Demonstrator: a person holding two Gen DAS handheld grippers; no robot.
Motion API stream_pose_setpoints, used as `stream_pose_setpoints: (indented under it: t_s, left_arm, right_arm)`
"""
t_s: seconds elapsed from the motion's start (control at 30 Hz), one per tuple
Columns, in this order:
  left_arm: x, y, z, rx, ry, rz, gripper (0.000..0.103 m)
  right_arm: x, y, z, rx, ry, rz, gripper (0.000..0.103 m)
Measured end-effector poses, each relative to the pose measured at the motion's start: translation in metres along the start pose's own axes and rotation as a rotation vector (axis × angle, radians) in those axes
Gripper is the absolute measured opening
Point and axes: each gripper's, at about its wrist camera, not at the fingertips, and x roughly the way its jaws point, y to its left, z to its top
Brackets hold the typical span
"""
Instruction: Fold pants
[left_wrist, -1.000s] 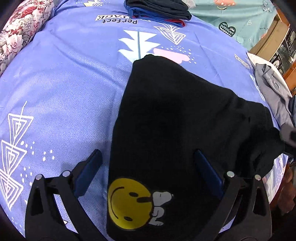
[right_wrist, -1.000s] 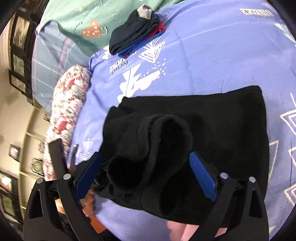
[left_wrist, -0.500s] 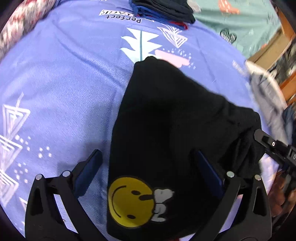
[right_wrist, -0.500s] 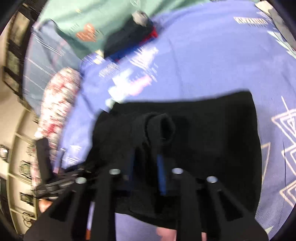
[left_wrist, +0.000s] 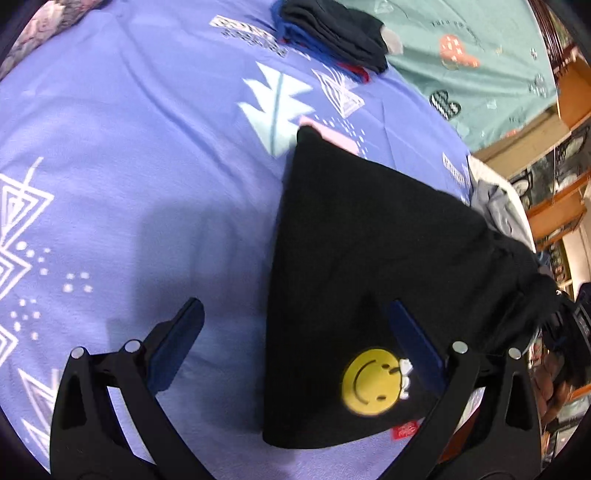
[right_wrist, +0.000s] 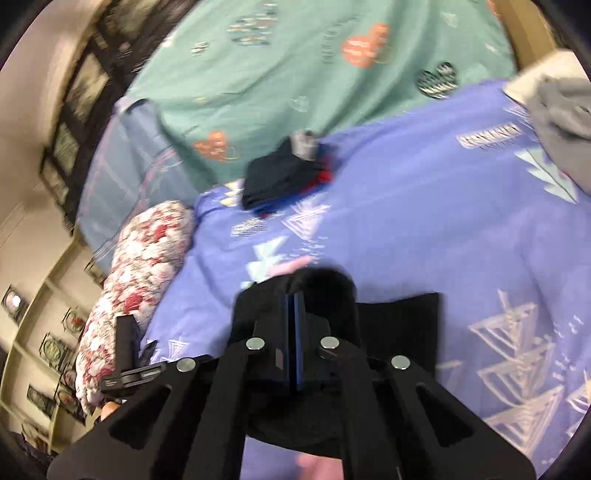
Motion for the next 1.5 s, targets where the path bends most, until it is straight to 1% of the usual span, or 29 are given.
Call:
stream_pose_setpoints:
  t_s: [0.03, 0.1, 0.17, 0.2, 0.23, 0.27, 0.3, 0.33, 0.4, 0.43, 0.63, 0.7, 0.73, 0.77, 0.8, 0.87, 0.93, 1.0, 1.07, 1.13, 1.17, 1.23, 1.27, 1.3, 1.33, 1.37, 1.4, 1.47, 1.5]
  left_arm:
    - [0.005, -0.002, 0.0, 0.01, 0.011, -0.001, 0.101]
    - [0.019, -0.01, -0.002, 0.026, 0.041, 0.014, 0.101]
    - [0.025, -0.02, -0.004, 0.078, 0.029, 0.05, 0.101]
    - [0.029, -0.027, -0.005, 0.114, 0.039, 0.072, 0.101]
    - [0.032, -0.033, -0.007, 0.149, 0.041, 0.095, 0.101]
    - [0.033, -0.036, -0.009, 0.174, 0.045, 0.106, 0.101]
    - [0.034, -0.039, -0.009, 0.183, 0.045, 0.11, 0.101]
    - [0.035, -0.04, -0.01, 0.186, 0.042, 0.111, 0.101]
    - [0.034, -0.038, -0.011, 0.184, 0.032, 0.106, 0.101]
    - [0.034, -0.038, -0.012, 0.186, 0.029, 0.105, 0.101]
    - [0.034, -0.037, -0.011, 0.179, 0.044, 0.104, 0.101]
    - [0.034, -0.037, -0.011, 0.173, 0.046, 0.104, 0.101]
    - [0.035, -0.037, -0.011, 0.174, 0.045, 0.105, 0.101]
    - [0.035, -0.037, -0.012, 0.175, 0.044, 0.106, 0.101]
    - [0.035, -0.037, -0.012, 0.176, 0.042, 0.107, 0.101]
    - [0.035, -0.037, -0.012, 0.179, 0.041, 0.109, 0.101]
    - [0.033, -0.036, -0.012, 0.168, 0.044, 0.104, 0.101]
    - [0.03, -0.034, -0.01, 0.135, 0.055, 0.064, 0.101]
    - [0.025, -0.032, -0.008, 0.106, 0.046, 0.022, 0.101]
    - [0.019, -0.033, -0.005, 0.103, 0.021, 0.014, 0.101]
    - [0.017, -0.035, -0.004, 0.11, 0.015, 0.014, 0.101]
    - [0.023, -0.039, -0.002, 0.134, 0.019, 0.025, 0.101]
    - [0.027, -0.04, -0.002, 0.141, 0.029, 0.034, 0.101]
    - [0.037, -0.039, -0.002, 0.146, 0.057, 0.056, 0.101]
    - [0.042, -0.039, -0.003, 0.155, 0.064, 0.072, 0.101]
    - [0.042, -0.042, -0.005, 0.181, 0.042, 0.085, 0.101]
    - [0.043, -0.044, -0.006, 0.2, 0.04, 0.099, 0.101]
    - [0.044, -0.044, -0.006, 0.203, 0.042, 0.096, 0.101]
    - [0.043, -0.042, -0.005, 0.2, 0.046, 0.086, 0.101]
  right_arm:
    - [0.004, -0.011, -0.001, 0.025, 0.028, -0.016, 0.002]
    - [0.02, -0.04, -0.009, 0.105, 0.093, -0.095, 0.004]
    - [0.038, -0.051, -0.02, 0.128, 0.175, -0.121, 0.012]
    - [0.041, -0.051, -0.022, 0.118, 0.184, -0.144, 0.016]
    - [0.043, -0.047, -0.023, 0.094, 0.175, -0.192, 0.026]
    - [0.042, -0.044, -0.022, 0.083, 0.159, -0.201, 0.053]
    - [0.039, -0.043, -0.02, 0.082, 0.135, -0.195, 0.071]
    - [0.031, -0.044, -0.016, 0.104, 0.084, -0.158, 0.089]
    - [0.02, -0.044, -0.013, 0.118, 0.03, -0.111, 0.089]
    - [0.02, -0.044, -0.011, 0.109, 0.037, -0.105, 0.089]
    - [0.056, -0.047, -0.023, 0.126, 0.197, -0.105, 0.089]
    - [0.071, -0.045, -0.034, 0.113, 0.249, -0.119, 0.085]
    - [0.074, -0.043, -0.039, 0.095, 0.267, -0.118, 0.064]
    - [0.079, -0.042, -0.043, 0.065, 0.289, -0.128, 0.036]
    - [0.083, -0.041, -0.046, 0.048, 0.296, -0.141, 0.029]
    - [0.081, -0.04, -0.045, 0.058, 0.26, -0.136, 0.013]
    - [0.071, -0.035, -0.04, 0.064, 0.21, -0.089, 0.012]
    - [0.056, -0.02, -0.032, 0.01, 0.15, -0.062, 0.012]
    - [0.041, -0.009, -0.025, -0.032, 0.1, -0.052, 0.011]
    - [0.027, -0.006, -0.017, -0.038, 0.055, -0.053, 0.011]
    - [0.025, -0.008, -0.015, -0.038, 0.054, -0.061, 0.011]
    - [0.031, -0.023, -0.013, -0.014, 0.08, -0.093, 0.013]
    - [0.04, -0.036, -0.016, 0.021, 0.117, -0.1, 0.018]
    - [0.05, -0.046, -0.019, 0.053, 0.163, -0.101, 0.023]
    - [0.066, -0.064, -0.027, 0.124, 0.249, -0.104, 0.03]
    - [0.074, -0.074, -0.033, 0.172, 0.293, -0.1, 0.031]
    - [0.077, -0.084, -0.038, 0.23, 0.314, -0.069, 0.032]
    - [0.065, -0.088, -0.039, 0.26, 0.282, -0.011, 0.047]
    - [0.058, -0.087, -0.037, 0.252, 0.269, -0.001, 0.052]
